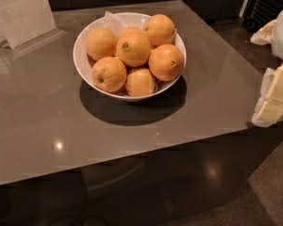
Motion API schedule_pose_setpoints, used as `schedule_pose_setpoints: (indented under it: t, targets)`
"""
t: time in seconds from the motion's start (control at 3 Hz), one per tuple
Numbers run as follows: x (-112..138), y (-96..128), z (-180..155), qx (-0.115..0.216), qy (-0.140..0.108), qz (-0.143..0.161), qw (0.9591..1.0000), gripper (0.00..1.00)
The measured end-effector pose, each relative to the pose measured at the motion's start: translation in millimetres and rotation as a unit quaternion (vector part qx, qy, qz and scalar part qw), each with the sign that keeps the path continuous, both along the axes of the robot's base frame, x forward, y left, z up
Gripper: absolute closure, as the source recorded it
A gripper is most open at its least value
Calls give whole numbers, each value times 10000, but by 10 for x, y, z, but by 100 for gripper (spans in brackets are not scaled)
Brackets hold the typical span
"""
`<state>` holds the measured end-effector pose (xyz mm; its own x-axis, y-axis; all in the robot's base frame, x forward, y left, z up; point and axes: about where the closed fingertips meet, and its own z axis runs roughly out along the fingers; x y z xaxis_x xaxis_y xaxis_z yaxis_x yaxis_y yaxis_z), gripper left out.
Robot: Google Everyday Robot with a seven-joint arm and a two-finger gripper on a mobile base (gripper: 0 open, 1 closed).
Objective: Pick orange from white bowl
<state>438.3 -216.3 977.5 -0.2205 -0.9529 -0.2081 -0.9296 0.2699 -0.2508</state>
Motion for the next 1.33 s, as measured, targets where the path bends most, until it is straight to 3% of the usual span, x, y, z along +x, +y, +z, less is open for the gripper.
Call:
schedule_pose_setpoints:
  t: [0.33, 0.67, 1.0, 1.33]
  targets:
    - [6, 7, 7, 2, -21, 6, 10000, 0]
    - [320, 149, -30, 332, 7, 51, 9994, 0]
    - [904, 522, -106, 900, 77, 301, 9955, 0]
    - [907, 524, -107, 908, 72, 295, 9954, 0]
